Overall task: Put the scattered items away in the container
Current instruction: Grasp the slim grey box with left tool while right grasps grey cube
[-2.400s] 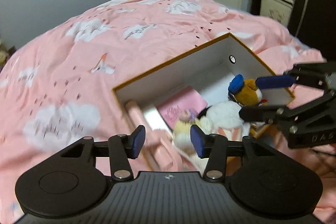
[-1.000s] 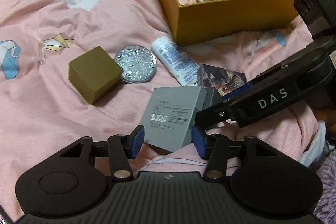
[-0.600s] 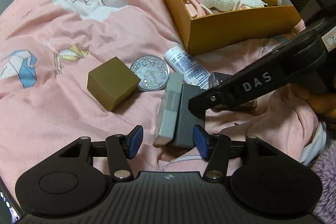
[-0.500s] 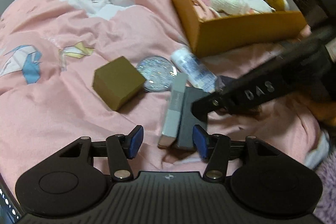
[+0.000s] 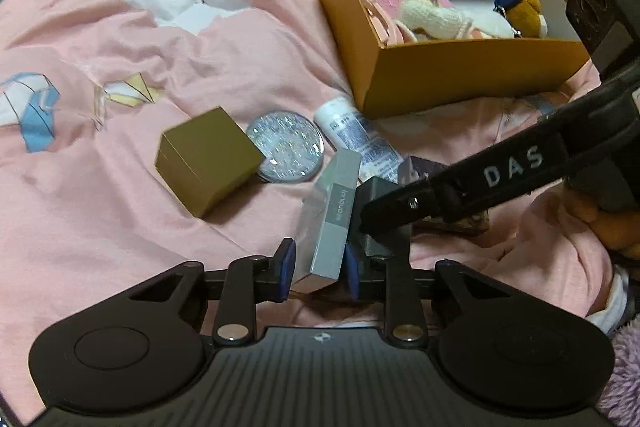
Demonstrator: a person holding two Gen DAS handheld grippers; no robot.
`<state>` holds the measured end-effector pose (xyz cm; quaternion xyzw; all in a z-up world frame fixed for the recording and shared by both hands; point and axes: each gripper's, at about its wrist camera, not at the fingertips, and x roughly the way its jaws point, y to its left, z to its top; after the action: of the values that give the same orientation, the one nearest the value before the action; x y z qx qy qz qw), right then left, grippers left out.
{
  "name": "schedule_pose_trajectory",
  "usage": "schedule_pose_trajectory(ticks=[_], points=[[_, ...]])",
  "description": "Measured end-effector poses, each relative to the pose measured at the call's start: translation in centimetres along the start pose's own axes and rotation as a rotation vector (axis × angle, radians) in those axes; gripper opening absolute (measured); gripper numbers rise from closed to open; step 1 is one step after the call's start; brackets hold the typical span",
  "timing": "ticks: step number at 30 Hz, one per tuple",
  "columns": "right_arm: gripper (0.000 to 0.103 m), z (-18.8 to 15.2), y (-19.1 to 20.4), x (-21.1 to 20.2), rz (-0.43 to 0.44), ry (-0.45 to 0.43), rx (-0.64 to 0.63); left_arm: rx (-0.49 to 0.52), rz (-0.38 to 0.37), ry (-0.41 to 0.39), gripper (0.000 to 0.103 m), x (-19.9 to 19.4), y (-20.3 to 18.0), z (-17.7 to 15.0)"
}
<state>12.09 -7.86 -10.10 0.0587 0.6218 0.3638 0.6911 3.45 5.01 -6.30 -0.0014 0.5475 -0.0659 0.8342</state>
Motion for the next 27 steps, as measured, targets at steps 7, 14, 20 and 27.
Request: schedule_pose_trajectory(ticks=[7,14,20,27], points=[[0.056,0.3,-1.4,1.2,0.057,0.053,0.114,0.007,0.032,0.000,0.030,0.3,-0.1,0.0],[0.054,0.0,-1.5,0.5,0.034,0.053,0.141,0.010,0.063,-0.002,0.028,-0.1,0.1,0.0],[0.049,-0.3,-2.2,0.7,0.013,0.078,0.190,0.034,0.021,0.008,0.027,0.1,-0.2,0.0],[0.046,-0.2,-2.6,2.0,0.052,0.111,0.217,0.036,0.021,0.019,0.027,0.4,-0.5,-0.2]])
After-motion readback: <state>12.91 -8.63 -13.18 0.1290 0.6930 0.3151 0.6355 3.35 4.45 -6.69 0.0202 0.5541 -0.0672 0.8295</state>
